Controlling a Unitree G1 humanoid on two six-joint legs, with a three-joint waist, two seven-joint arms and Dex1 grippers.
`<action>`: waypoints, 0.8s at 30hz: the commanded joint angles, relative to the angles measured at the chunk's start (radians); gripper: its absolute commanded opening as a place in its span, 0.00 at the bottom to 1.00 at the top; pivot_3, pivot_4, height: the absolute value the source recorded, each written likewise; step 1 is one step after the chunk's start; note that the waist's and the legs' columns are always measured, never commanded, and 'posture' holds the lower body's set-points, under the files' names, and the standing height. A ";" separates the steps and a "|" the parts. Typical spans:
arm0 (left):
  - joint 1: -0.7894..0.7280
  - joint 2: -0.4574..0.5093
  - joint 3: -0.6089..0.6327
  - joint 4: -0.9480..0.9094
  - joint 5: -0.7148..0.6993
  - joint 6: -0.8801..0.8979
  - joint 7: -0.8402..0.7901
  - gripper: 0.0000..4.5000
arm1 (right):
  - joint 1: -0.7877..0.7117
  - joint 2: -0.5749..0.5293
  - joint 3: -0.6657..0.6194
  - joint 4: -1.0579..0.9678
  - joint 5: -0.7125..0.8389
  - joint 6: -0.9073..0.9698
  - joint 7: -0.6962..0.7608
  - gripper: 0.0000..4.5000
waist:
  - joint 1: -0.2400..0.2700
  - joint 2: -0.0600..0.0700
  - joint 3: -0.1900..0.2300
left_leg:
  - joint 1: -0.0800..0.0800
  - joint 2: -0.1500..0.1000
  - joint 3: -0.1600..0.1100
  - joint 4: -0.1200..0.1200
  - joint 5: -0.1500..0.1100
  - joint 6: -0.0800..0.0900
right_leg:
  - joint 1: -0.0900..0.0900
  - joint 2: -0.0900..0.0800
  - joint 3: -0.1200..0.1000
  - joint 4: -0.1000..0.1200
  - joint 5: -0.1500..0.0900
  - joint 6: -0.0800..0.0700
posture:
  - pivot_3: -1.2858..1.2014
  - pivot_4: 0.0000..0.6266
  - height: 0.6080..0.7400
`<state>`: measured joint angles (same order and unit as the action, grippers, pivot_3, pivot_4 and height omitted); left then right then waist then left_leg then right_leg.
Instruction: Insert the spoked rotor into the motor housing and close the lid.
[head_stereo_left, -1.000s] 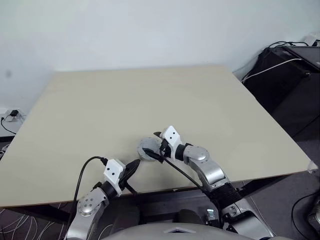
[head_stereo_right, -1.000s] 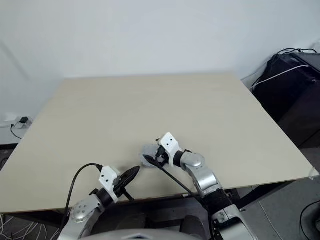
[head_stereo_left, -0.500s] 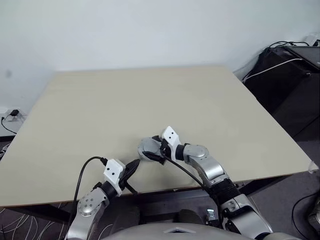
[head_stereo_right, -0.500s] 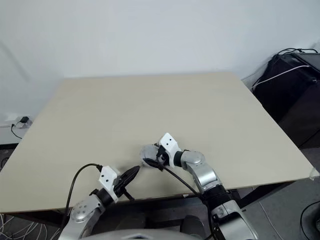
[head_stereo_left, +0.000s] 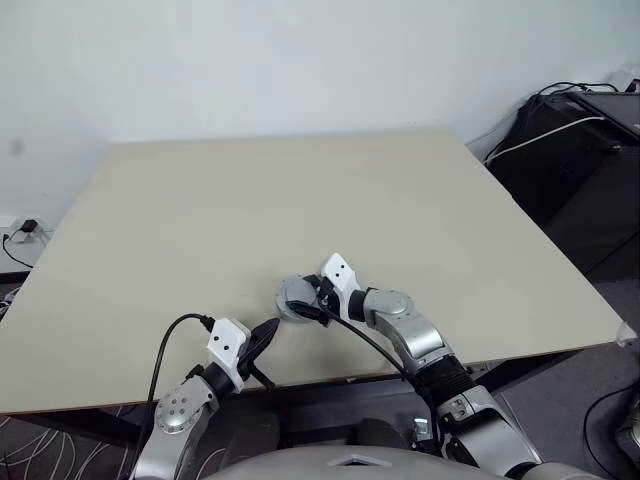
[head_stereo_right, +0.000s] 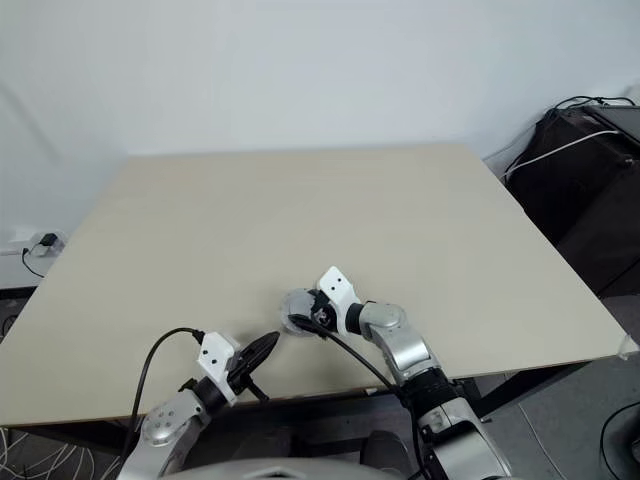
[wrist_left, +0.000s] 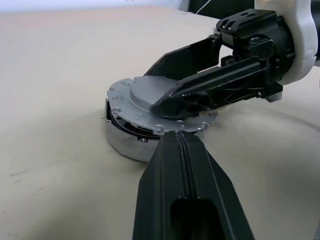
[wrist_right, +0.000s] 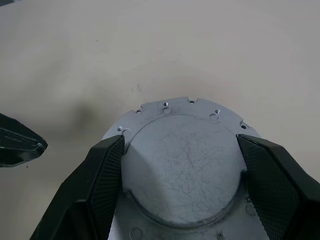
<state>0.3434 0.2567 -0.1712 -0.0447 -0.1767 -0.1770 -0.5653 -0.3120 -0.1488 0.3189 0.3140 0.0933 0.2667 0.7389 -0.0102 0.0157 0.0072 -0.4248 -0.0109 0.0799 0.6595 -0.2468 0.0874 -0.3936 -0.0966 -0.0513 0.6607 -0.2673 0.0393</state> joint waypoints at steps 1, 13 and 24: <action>-0.005 -0.005 -0.002 -0.047 -0.004 -0.010 0.002 0.00 | -0.013 0.008 -0.022 -0.035 0.012 -0.008 -0.010 0.72 | 0.000 0.000 0.000 | 0.000 0.000 0.000 0.000 0.000 0.000 | 0.000 0.000 0.000 0.000 0.000 0.000 | 0.52 0.00 1.00; -0.003 -0.005 -0.004 -0.048 -0.003 -0.009 0.001 0.00 | -0.022 0.025 -0.007 -0.029 -0.040 0.031 -0.097 0.72 | 0.000 0.000 0.000 | 0.000 0.000 0.000 0.000 0.000 0.000 | 0.000 0.000 0.000 0.000 0.000 0.000 | 0.52 0.00 1.00; -0.008 -0.007 -0.005 -0.041 -0.002 -0.008 0.000 0.00 | -0.038 0.026 0.023 -0.004 -0.077 0.061 -0.103 0.72 | -0.001 0.000 0.000 | 0.000 0.000 0.000 0.000 0.000 0.000 | 0.000 0.000 0.000 0.001 0.000 0.000 | 0.52 0.00 1.00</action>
<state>0.3442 0.2565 -0.1718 -0.0469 -0.1761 -0.1770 -0.5665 -0.3303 -0.1214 0.3411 0.3087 0.0253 0.3171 0.6364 -0.0110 0.0157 0.0071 -0.4247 -0.0109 0.0803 0.6592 -0.2468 0.0874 -0.3939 -0.0966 -0.0511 0.6612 -0.2671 0.0390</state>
